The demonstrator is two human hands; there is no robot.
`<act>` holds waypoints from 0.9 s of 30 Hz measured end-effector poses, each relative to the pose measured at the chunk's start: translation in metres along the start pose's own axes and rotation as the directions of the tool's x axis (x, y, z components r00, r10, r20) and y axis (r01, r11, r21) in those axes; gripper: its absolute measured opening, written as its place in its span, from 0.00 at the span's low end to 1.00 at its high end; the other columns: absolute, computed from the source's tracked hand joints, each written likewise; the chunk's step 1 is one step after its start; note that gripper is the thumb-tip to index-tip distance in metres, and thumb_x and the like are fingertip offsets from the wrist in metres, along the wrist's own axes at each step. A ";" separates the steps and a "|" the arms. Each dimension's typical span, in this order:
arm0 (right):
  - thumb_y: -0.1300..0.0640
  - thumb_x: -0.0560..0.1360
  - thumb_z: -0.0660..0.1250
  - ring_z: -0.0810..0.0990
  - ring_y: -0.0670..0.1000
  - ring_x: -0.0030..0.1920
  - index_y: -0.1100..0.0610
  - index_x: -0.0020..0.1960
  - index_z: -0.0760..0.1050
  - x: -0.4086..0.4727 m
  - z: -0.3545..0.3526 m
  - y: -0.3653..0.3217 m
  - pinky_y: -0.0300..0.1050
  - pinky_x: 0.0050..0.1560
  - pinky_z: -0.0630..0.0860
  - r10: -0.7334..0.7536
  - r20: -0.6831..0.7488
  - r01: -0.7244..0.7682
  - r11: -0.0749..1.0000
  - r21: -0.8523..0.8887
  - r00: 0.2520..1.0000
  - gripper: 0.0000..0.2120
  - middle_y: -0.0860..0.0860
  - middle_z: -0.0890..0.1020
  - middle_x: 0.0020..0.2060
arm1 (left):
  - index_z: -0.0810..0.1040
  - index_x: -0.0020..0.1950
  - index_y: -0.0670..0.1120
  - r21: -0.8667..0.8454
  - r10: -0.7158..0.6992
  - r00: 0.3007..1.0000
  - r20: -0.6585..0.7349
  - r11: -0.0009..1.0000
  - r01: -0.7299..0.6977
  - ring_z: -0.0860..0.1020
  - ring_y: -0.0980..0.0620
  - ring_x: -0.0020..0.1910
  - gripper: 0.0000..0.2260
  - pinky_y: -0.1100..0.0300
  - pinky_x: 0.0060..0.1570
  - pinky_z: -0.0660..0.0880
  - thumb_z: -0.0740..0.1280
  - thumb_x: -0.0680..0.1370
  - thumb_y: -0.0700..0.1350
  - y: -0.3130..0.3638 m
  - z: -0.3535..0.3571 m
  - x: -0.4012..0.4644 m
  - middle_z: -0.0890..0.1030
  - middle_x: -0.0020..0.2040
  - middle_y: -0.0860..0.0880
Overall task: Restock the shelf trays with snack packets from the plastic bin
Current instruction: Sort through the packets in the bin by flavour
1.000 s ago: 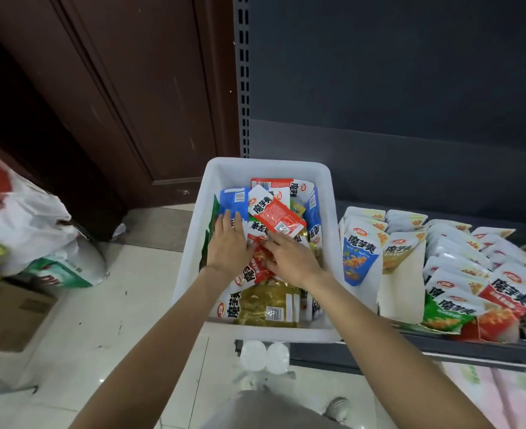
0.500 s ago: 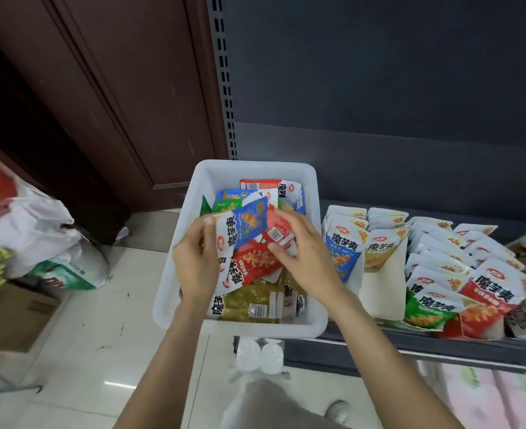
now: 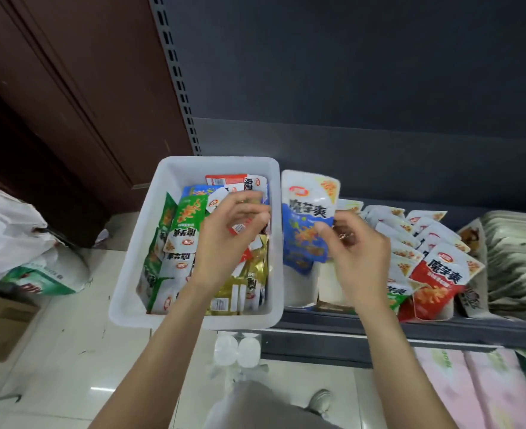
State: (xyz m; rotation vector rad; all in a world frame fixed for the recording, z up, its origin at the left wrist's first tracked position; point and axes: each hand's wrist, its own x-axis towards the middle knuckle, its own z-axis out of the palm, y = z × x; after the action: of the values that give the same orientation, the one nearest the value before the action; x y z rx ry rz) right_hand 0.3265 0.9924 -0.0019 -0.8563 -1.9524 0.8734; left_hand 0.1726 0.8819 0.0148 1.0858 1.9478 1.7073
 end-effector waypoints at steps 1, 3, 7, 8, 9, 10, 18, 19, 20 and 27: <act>0.52 0.74 0.70 0.79 0.42 0.36 0.54 0.44 0.78 0.000 -0.004 0.007 0.40 0.32 0.74 0.068 -0.065 -0.065 0.997 0.039 0.996 0.06 0.42 0.81 0.35 | 0.77 0.55 0.50 0.071 -0.025 0.999 0.039 0.997 0.022 0.79 0.64 0.46 0.10 0.69 0.49 0.74 0.70 0.75 0.42 -0.009 0.007 0.002 0.83 0.46 0.59; 0.55 0.74 0.70 0.78 0.38 0.36 0.54 0.43 0.76 -0.002 -0.004 0.023 0.36 0.32 0.73 0.152 -0.121 -0.147 0.988 0.047 0.981 0.04 0.42 0.80 0.35 | 0.76 0.59 0.51 0.180 -0.094 0.989 0.114 0.981 0.073 0.78 0.65 0.49 0.13 0.65 0.52 0.74 0.70 0.75 0.45 -0.028 0.023 0.004 0.81 0.51 0.59; 0.55 0.74 0.70 0.77 0.38 0.34 0.53 0.42 0.74 -0.014 0.017 0.050 0.36 0.34 0.73 0.202 -0.041 -0.204 0.977 -0.058 0.978 0.05 0.45 0.80 0.35 | 0.71 0.67 0.51 0.213 -0.154 0.974 0.169 0.970 0.116 0.76 0.60 0.53 0.20 0.68 0.50 0.73 0.68 0.76 0.45 -0.052 0.049 0.000 0.78 0.58 0.56; 0.55 0.75 0.70 0.78 0.39 0.35 0.53 0.42 0.74 -0.016 0.022 0.055 0.40 0.35 0.75 0.196 -0.011 -0.196 0.976 -0.097 0.981 0.05 0.45 0.80 0.35 | 0.70 0.68 0.50 0.207 -0.155 0.973 0.171 0.971 0.118 0.76 0.60 0.53 0.20 0.70 0.49 0.73 0.68 0.77 0.44 -0.055 0.053 0.000 0.77 0.59 0.56; 0.55 0.75 0.69 0.79 0.42 0.36 0.54 0.42 0.74 -0.017 0.027 0.058 0.43 0.35 0.77 0.187 0.023 -0.182 0.974 -0.131 0.982 0.05 0.46 0.81 0.36 | 0.70 0.68 0.50 0.212 -0.157 0.972 0.172 0.970 0.120 0.76 0.60 0.53 0.20 0.71 0.48 0.73 0.67 0.77 0.44 -0.057 0.057 0.001 0.77 0.60 0.55; 0.55 0.75 0.69 0.80 0.45 0.37 0.55 0.43 0.75 -0.017 0.030 0.061 0.46 0.36 0.78 0.180 0.056 -0.169 0.972 -0.164 0.982 0.05 0.48 0.82 0.37 | 0.70 0.68 0.49 0.223 -0.168 0.971 0.171 0.966 0.128 0.76 0.60 0.52 0.19 0.70 0.47 0.74 0.67 0.77 0.44 -0.058 0.060 0.003 0.76 0.61 0.54; 0.61 0.75 0.68 0.82 0.51 0.47 0.56 0.58 0.77 -0.009 0.030 0.054 0.33 0.41 0.73 0.125 0.041 -0.109 0.956 -0.272 0.991 0.11 0.51 0.83 0.49 | 0.76 0.59 0.46 0.289 -0.150 0.979 0.139 0.952 0.104 0.78 0.58 0.47 0.11 0.68 0.42 0.77 0.67 0.77 0.41 -0.064 0.066 0.014 0.79 0.56 0.50; 0.62 0.75 0.68 0.82 0.51 0.47 0.57 0.56 0.78 -0.007 0.030 0.053 0.32 0.41 0.71 0.114 0.031 -0.102 0.958 -0.268 0.993 0.10 0.51 0.84 0.49 | 0.76 0.59 0.46 0.292 -0.149 0.979 0.142 0.951 0.103 0.77 0.58 0.47 0.11 0.71 0.41 0.76 0.67 0.77 0.41 -0.063 0.067 0.014 0.79 0.55 0.50; 0.63 0.75 0.67 0.82 0.51 0.47 0.58 0.55 0.78 -0.005 0.029 0.053 0.30 0.42 0.70 0.096 0.023 -0.086 0.957 -0.276 0.995 0.09 0.52 0.84 0.48 | 0.77 0.59 0.45 0.287 -0.143 0.980 0.138 0.953 0.099 0.77 0.59 0.47 0.11 0.73 0.41 0.75 0.66 0.77 0.40 -0.062 0.067 0.014 0.79 0.55 0.50; 0.63 0.76 0.67 0.79 0.51 0.49 0.59 0.59 0.77 -0.003 0.033 0.061 0.46 0.47 0.80 -0.011 0.057 0.030 0.940 -0.340 0.998 0.12 0.54 0.79 0.55 | 0.75 0.63 0.48 0.248 -0.082 0.986 0.143 0.968 0.045 0.75 0.61 0.52 0.14 0.73 0.49 0.74 0.66 0.78 0.40 -0.062 0.058 0.009 0.77 0.59 0.51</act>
State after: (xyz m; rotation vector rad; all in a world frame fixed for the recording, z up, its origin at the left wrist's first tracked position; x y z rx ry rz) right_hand 0.3138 1.0140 -0.0667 -1.0148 -2.1943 0.5565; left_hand 0.1859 0.9295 -0.0548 1.1847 2.1082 1.3342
